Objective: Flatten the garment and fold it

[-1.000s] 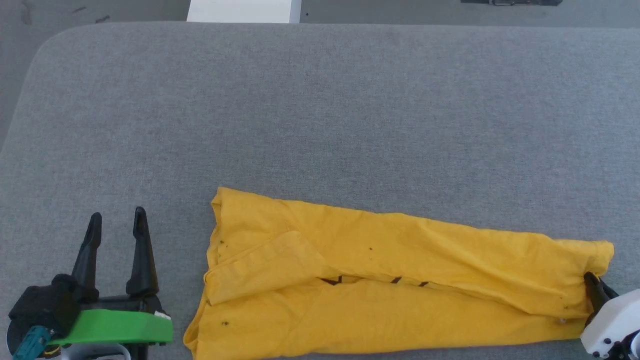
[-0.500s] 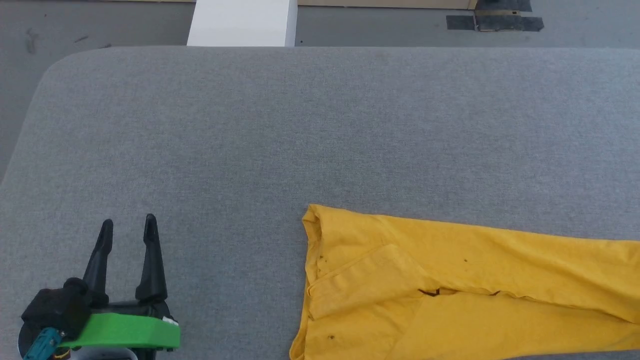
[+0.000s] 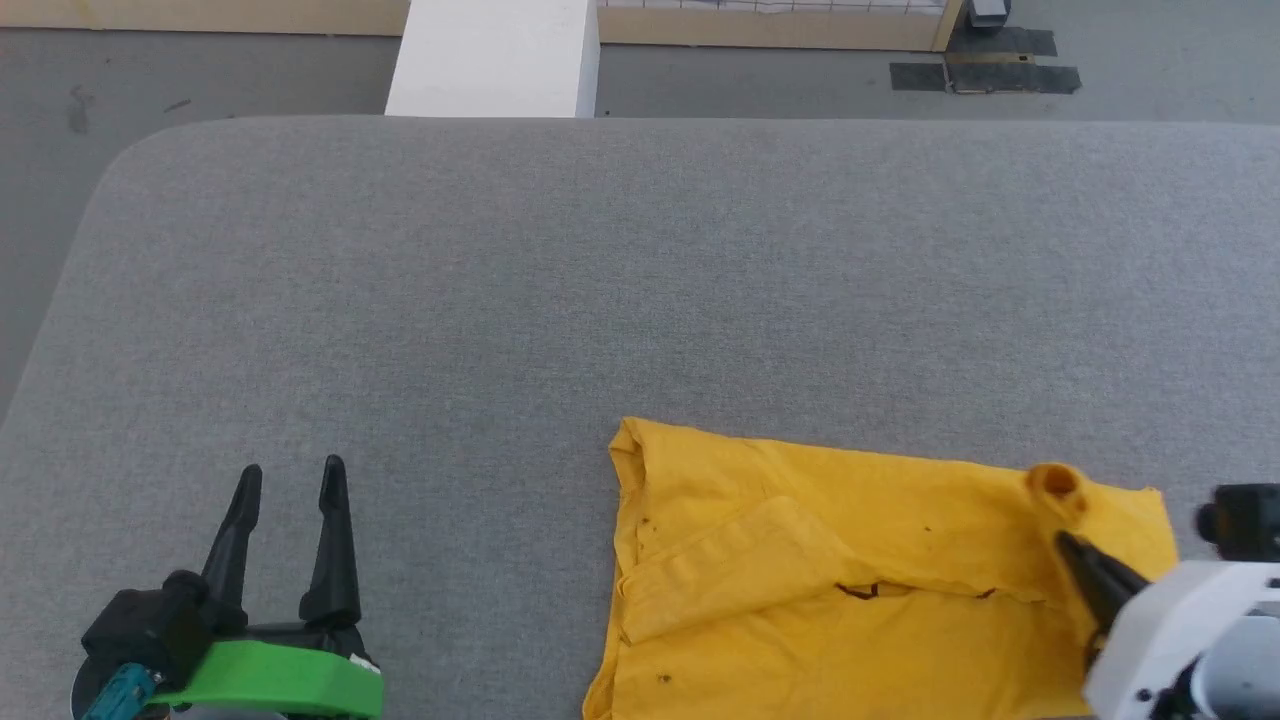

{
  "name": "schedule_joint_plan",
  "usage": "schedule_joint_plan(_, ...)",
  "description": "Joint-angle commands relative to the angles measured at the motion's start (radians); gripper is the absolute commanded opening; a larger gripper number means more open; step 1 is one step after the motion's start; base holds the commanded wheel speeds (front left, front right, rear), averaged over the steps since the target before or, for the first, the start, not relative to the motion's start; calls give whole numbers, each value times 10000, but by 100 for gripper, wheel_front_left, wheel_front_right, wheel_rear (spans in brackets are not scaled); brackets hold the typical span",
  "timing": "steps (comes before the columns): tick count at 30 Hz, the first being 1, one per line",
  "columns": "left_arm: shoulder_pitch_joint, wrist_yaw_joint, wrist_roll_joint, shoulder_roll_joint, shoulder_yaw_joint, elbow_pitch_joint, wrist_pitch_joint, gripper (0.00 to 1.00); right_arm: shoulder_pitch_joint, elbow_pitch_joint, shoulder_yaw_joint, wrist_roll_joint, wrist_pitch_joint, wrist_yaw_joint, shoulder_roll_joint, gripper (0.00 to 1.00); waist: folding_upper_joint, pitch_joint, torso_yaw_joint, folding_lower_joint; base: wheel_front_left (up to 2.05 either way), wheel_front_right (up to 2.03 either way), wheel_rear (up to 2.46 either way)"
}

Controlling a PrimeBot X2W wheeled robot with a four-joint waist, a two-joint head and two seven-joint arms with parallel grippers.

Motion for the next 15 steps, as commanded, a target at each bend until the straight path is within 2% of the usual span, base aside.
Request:
schedule_joint_plan(1, 67, -54, -73, -48, -7, 50, 4, 100, 14, -162, 392, 154, 81, -13, 58, 0, 0, -46, 78, 1, 0, 0, 0)
schedule_joint_plan(9, -90, -159, -147, -72, -126, 153, 42, 100, -851, -259, 2593, 550, 249, -13, -82, 0, 0, 39, 577, 1, 0, 0, 0)
schedule_joint_plan(15, -283, -246, -225, -224, -209, 311, 20, 100, -1764, 358, 3614, 479, 136, -13, -64, 0, 0, 216, 968, 1, 0, 0, 0)
